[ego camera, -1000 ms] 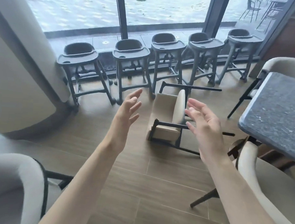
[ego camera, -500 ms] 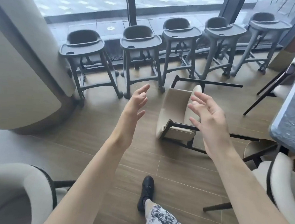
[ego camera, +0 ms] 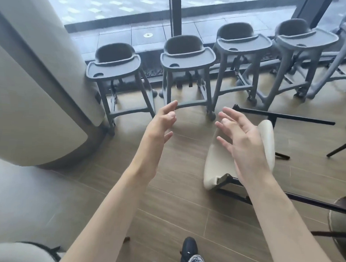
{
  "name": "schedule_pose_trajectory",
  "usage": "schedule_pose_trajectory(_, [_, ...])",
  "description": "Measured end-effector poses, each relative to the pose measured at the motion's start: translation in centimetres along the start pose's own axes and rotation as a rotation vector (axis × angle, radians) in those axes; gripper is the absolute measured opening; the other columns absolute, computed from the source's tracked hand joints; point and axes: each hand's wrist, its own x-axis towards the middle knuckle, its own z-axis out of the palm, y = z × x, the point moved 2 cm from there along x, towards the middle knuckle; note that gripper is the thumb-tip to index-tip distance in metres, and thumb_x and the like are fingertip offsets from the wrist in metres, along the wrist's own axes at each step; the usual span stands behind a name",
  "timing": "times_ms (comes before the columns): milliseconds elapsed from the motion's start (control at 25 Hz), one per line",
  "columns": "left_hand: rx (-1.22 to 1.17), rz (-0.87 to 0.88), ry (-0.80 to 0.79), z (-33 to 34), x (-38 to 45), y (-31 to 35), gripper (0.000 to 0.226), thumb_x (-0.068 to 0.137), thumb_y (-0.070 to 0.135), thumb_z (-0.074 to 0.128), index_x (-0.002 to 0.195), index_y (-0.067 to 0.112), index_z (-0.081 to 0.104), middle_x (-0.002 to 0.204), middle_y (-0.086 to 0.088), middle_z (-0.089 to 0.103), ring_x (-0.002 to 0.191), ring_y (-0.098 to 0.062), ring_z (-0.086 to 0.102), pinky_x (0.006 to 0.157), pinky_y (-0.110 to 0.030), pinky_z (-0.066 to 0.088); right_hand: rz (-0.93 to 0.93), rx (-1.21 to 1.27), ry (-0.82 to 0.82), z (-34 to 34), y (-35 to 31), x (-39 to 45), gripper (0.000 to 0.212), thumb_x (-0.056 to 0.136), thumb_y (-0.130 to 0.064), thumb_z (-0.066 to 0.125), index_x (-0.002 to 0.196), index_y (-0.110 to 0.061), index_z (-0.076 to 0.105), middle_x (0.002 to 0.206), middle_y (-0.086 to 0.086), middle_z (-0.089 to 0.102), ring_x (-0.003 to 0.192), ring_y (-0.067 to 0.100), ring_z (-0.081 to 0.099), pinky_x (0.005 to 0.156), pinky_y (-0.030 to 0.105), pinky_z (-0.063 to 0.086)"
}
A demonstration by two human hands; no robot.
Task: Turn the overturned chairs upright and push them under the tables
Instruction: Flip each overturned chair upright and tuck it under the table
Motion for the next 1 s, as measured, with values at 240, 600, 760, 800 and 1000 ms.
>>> schedule_pose_trajectory(240, [0.016, -0.049, 0.058, -4.1, 6.5, -0.1, 0.037, 0.085, 0.046, 0.051, 0.119, 0.053, 0.064, 0.131, 0.03, 0.06, 0.134, -0.001, 0.053, 0.116, -0.041, 0.04, 0.013, -0.028, -0.015, 5.3, 0.4, 5.7, 0.026, 0.101, -0.017, 0.053, 0.119, -0.03, 0.066, 0.123, -0.011, 0.067, 0.122, 0.008, 0.061, 0.103, 0.038, 0.05])
schedule_pose_trajectory(600, [0.038, -0.044, -0.039, -14.2, 17.6, 1.3, 0.039, 0.084, 0.043, 0.052, 0.12, 0.048, 0.066, 0.127, 0.029, 0.064, 0.128, -0.001, 0.057, 0.116, -0.043, 0.041, -0.02, -0.017, 0.106, 16.5, 1.7, 13.3, 0.028, 0.1, -0.018, 0.054, 0.125, -0.025, 0.066, 0.121, -0.01, 0.068, 0.119, 0.009, 0.062, 0.103, 0.04, 0.051])
schedule_pose_trajectory(760, [0.043, -0.037, -0.126, -18.0, 22.0, 2.1, 0.047, 0.08, 0.046, 0.057, 0.125, 0.043, 0.068, 0.13, 0.025, 0.066, 0.126, 0.0, 0.059, 0.113, -0.04, 0.042, -0.037, 0.003, 0.206, 20.3, 1.6, 15.7, 0.028, 0.099, -0.02, 0.055, 0.124, -0.027, 0.066, 0.122, -0.011, 0.067, 0.12, 0.007, 0.062, 0.102, 0.04, 0.051])
schedule_pose_trajectory(800, [0.043, -0.034, -0.149, -18.4, 23.0, 2.1, 0.048, 0.078, 0.047, 0.057, 0.125, 0.043, 0.068, 0.13, 0.026, 0.066, 0.126, 0.0, 0.059, 0.112, -0.038, 0.043, -0.048, 0.005, 0.235, 20.9, 1.7, 16.2, 0.029, 0.098, -0.021, 0.055, 0.124, -0.027, 0.066, 0.122, -0.011, 0.067, 0.12, 0.007, 0.062, 0.102, 0.04, 0.051])
schedule_pose_trajectory(1000, [0.048, -0.028, -0.289, -18.8, 27.8, 2.2, 0.034, 0.086, 0.042, 0.053, 0.115, 0.05, 0.07, 0.123, 0.031, 0.068, 0.125, 0.002, 0.06, 0.105, -0.033, 0.046, -0.036, 0.023, 0.378, 22.9, 2.2, 18.5, 0.027, 0.099, -0.019, 0.055, 0.122, -0.027, 0.067, 0.122, -0.01, 0.067, 0.119, 0.01, 0.062, 0.099, 0.038, 0.052])
